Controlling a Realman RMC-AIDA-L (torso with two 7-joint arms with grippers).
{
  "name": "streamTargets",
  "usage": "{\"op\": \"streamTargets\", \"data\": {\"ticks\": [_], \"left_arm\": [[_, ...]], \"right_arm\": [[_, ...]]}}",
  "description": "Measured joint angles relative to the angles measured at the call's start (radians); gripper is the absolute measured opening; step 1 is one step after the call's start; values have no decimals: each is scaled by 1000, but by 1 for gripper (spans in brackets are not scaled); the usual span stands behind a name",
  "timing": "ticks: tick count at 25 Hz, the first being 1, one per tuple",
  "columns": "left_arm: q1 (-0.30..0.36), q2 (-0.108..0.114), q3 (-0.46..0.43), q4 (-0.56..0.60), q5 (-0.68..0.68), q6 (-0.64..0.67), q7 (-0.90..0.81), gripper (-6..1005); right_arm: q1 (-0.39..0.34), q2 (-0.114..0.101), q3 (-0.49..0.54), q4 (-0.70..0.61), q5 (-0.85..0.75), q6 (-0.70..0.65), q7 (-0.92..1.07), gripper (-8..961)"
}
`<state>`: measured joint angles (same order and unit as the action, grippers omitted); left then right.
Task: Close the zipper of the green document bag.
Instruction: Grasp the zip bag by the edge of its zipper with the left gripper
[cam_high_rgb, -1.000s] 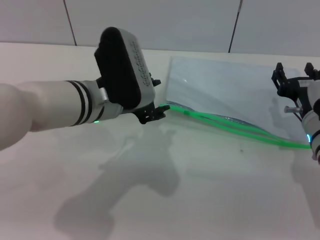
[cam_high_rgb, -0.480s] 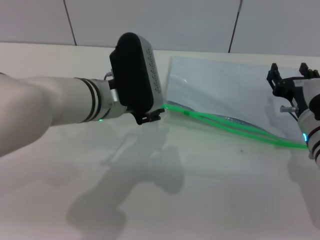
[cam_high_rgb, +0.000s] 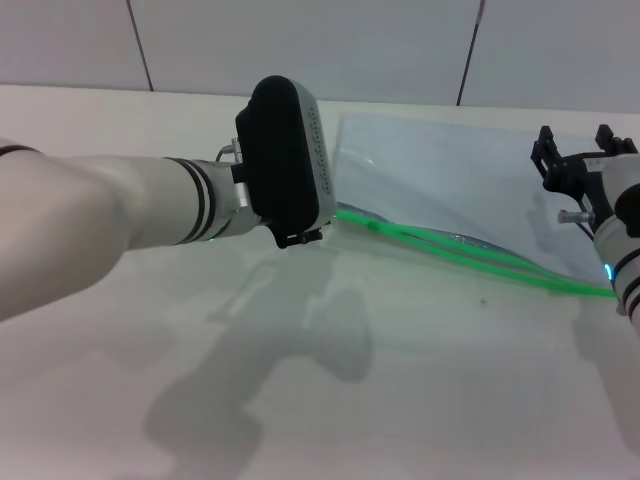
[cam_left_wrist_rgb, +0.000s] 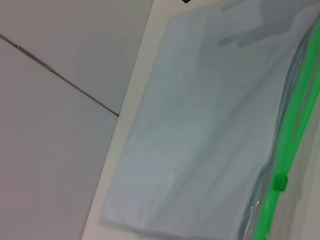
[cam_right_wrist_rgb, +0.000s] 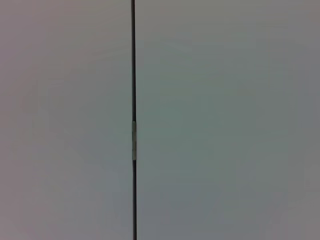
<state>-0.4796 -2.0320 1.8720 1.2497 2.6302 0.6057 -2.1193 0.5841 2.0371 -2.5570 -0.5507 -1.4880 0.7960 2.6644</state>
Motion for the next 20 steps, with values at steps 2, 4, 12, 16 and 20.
{"op": "streamTargets", "data": {"ticks": [2,4,12,16,20], "left_arm": [[-3,0,8,-8,1,-17,1,623],[-11,0,20,-25,2,-41,5,623],[-49,0,76,-88,-2,-105,2,623],[-67,-1,92,-118,-4,-120,0,622],[-68,-2,105,-126,-4,-142,0,622]], "right_arm": [[1,0,0,0,0,0,0,724],[2,0,0,0,0,0,0,724],[5,0,0,1,0,0,0,724],[7,1,0,2,0,0,0,724],[7,2,0,2,0,0,0,724]]}}
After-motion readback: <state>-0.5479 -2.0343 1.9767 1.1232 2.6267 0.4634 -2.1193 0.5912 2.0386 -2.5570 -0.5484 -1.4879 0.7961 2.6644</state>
